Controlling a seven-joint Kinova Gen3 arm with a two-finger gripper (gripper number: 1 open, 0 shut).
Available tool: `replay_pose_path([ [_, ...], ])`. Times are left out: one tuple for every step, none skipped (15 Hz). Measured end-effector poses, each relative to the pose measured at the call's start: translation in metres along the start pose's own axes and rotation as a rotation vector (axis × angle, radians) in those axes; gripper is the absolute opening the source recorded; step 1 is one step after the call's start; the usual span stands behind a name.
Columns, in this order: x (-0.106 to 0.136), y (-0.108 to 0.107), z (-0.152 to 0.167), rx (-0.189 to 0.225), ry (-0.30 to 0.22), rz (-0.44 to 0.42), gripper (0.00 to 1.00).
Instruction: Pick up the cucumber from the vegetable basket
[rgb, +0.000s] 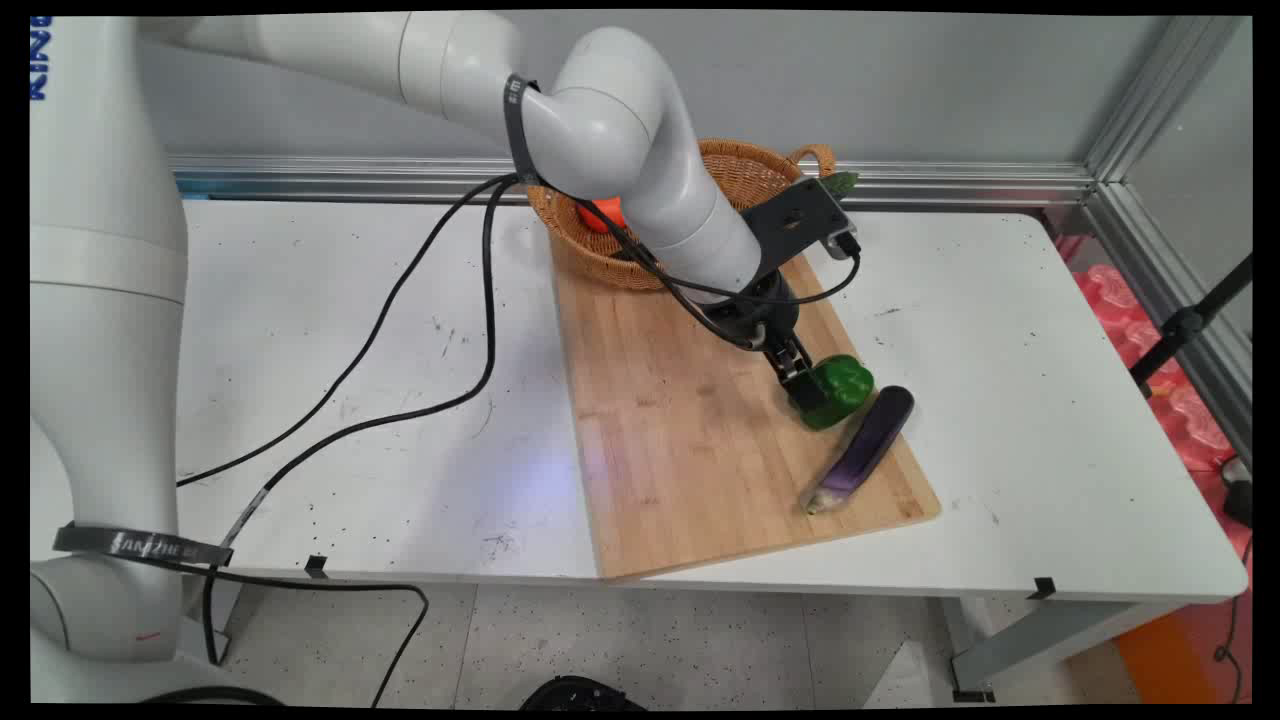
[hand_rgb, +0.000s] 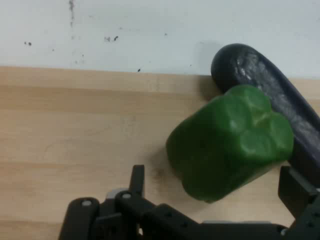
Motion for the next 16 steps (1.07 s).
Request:
replay_pose_path([
  [0.001, 0.0, -0.002, -0.002, 0.002, -0.001, 1.0],
  [0.003, -0.001, -0.005, -0.005, 0.004, -0.001, 1.0],
  [0.006, -0.002, -0.009, -0.009, 0.007, 0.0, 1.0],
  [0.008, -0.003, -0.013, -0.012, 0.01, 0.002, 1.0],
  [0.011, -0.004, -0.018, -0.015, 0.012, 0.006, 1.0],
  [0.013, -0.006, -0.024, -0.018, 0.014, 0.012, 1.0],
  [0.015, -0.009, -0.029, -0.019, 0.015, 0.02, 1.0],
  [0.015, -0.011, -0.032, -0.019, 0.015, 0.025, 1.0],
  [0.016, -0.014, -0.037, -0.018, 0.012, 0.035, 1.0],
  [0.016, -0.016, -0.04, -0.017, 0.01, 0.041, 1.0],
  [0.015, -0.021, -0.046, -0.013, 0.004, 0.055, 1.0],
  [0.013, -0.025, -0.051, -0.009, -0.002, 0.067, 1.0],
  [0.011, -0.029, -0.054, -0.005, -0.008, 0.074, 1.0],
  [0.009, -0.034, -0.059, 0.001, -0.016, 0.087, 1.0],
  [0.005, -0.04, -0.064, 0.009, -0.028, 0.1, 1.0],
  [0.0, -0.047, -0.069, 0.019, -0.039, 0.113, 1.0],
])
